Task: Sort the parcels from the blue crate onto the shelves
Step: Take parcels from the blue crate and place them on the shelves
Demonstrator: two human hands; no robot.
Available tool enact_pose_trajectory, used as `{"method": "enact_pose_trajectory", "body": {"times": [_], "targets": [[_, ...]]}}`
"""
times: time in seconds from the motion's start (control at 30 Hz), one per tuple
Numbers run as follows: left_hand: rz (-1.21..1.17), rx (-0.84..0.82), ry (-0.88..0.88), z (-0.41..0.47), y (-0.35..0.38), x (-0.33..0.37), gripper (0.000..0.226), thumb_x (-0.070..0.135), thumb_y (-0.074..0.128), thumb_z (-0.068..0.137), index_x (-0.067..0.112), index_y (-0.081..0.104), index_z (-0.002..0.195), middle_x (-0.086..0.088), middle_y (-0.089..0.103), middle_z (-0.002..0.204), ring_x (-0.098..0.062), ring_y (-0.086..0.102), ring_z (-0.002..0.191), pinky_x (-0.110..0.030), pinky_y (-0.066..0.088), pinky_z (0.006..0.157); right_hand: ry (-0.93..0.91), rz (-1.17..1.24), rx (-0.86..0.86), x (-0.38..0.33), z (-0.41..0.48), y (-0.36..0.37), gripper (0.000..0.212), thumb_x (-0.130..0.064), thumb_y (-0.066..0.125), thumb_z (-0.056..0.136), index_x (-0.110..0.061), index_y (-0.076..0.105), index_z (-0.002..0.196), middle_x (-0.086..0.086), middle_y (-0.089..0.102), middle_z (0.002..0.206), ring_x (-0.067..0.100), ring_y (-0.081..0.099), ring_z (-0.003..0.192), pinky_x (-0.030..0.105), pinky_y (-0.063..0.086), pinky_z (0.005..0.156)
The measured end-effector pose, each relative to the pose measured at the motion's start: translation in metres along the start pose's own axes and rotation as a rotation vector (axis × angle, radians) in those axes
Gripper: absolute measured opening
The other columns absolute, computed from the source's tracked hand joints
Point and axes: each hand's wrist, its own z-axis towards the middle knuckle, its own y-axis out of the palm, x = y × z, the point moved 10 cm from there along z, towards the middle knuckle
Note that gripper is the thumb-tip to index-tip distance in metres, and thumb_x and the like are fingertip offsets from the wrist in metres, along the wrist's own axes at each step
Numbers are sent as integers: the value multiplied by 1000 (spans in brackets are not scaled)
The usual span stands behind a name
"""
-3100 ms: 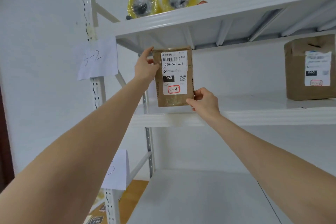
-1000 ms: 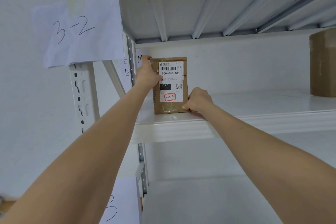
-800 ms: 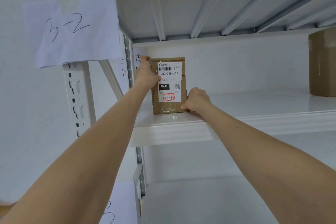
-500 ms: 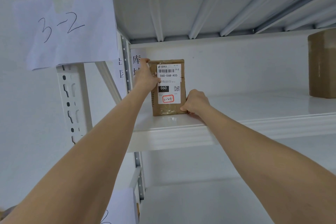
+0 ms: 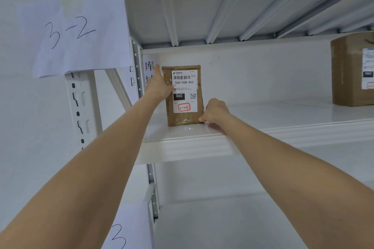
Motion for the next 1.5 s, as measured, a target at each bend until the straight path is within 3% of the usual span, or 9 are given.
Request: {"method": "enact_pose_trajectory", "body": {"times": [0.1, 0.13, 0.2, 0.3, 0.4, 0.57, 0.87, 1.17, 1.5], "targets": [[-2, 6, -25, -8, -6, 4, 74, 15, 62, 89, 10, 17, 146, -15, 55, 125, -27, 54, 108, -33, 43, 80, 12, 4, -6, 2, -11, -6, 28, -17, 74, 80, -7, 48, 76, 5, 51, 81, 18, 51, 64, 23, 37, 48], [-1, 38, -29, -12, -10, 7, 72, 15, 61, 89, 9, 18, 146, -16, 49, 132, -29, 53, 112, -33, 43, 81, 5, 1, -2, 1, -15, -10, 24, -18, 74, 81, -6, 53, 87, 6, 53, 90, 20, 53, 71, 24, 43, 55], [45, 155, 19, -25, -22, 19, 63, 13, 57, 90, 10, 24, 144, -15, 38, 140, -30, 51, 117, -32, 42, 82, -4, 13, 16, 4, -24, -19, 39, -18, 72, 81, -6, 56, 114, 7, 55, 106, 24, 53, 88, 31, 51, 72], [170, 274, 189, -48, -27, 57, 53, 8, 56, 88, 12, 36, 136, -11, 38, 137, -26, 51, 114, -32, 45, 83, -15, -32, 103, 9, -41, -37, 53, -26, 69, 83, -12, 48, 129, 7, 52, 127, 28, 51, 114, 35, 46, 85], [182, 211, 264, -67, -3, 89, 51, 7, 56, 86, 14, 39, 133, -11, 40, 133, -27, 51, 112, -35, 48, 82, -17, -102, 226, 17, -60, -60, 53, -33, 66, 86, -16, 44, 131, 8, 45, 133, 29, 43, 123, 38, 42, 89], [85, 96, 348, -99, 56, 137, 50, 6, 54, 85, 13, 39, 132, -11, 41, 132, -26, 49, 114, -34, 43, 83, -20, -205, 448, 53, -102, -109, 49, -33, 62, 89, -20, 44, 133, 6, 43, 133, 26, 41, 122, 34, 41, 88], [-133, -50, 468, -207, 179, 238, 44, 1, 48, 84, 14, 45, 126, -4, 48, 124, -21, 56, 103, -34, 47, 74, 103, -263, 652, 200, -186, -183, 40, -24, 60, 90, -23, 46, 128, 3, 43, 130, 24, 41, 120, 33, 41, 89], [-77, -451, 425, -372, 369, 298, 42, 8, 51, 86, 15, 43, 127, -5, 46, 128, -22, 57, 102, -32, 44, 71, 335, -308, 457, 421, -286, -206, 36, -23, 58, 91, -22, 50, 126, 4, 40, 130, 23, 39, 121, 32, 44, 88], [20, -948, 225, -582, 547, 298, 43, 13, 53, 89, 14, 39, 130, -7, 40, 130, -22, 56, 105, -36, 49, 84, 553, -276, 111, 645, -413, -175, 28, -21, 53, 92, -20, 55, 120, 5, 39, 132, 23, 33, 125, 31, 41, 93]]}}
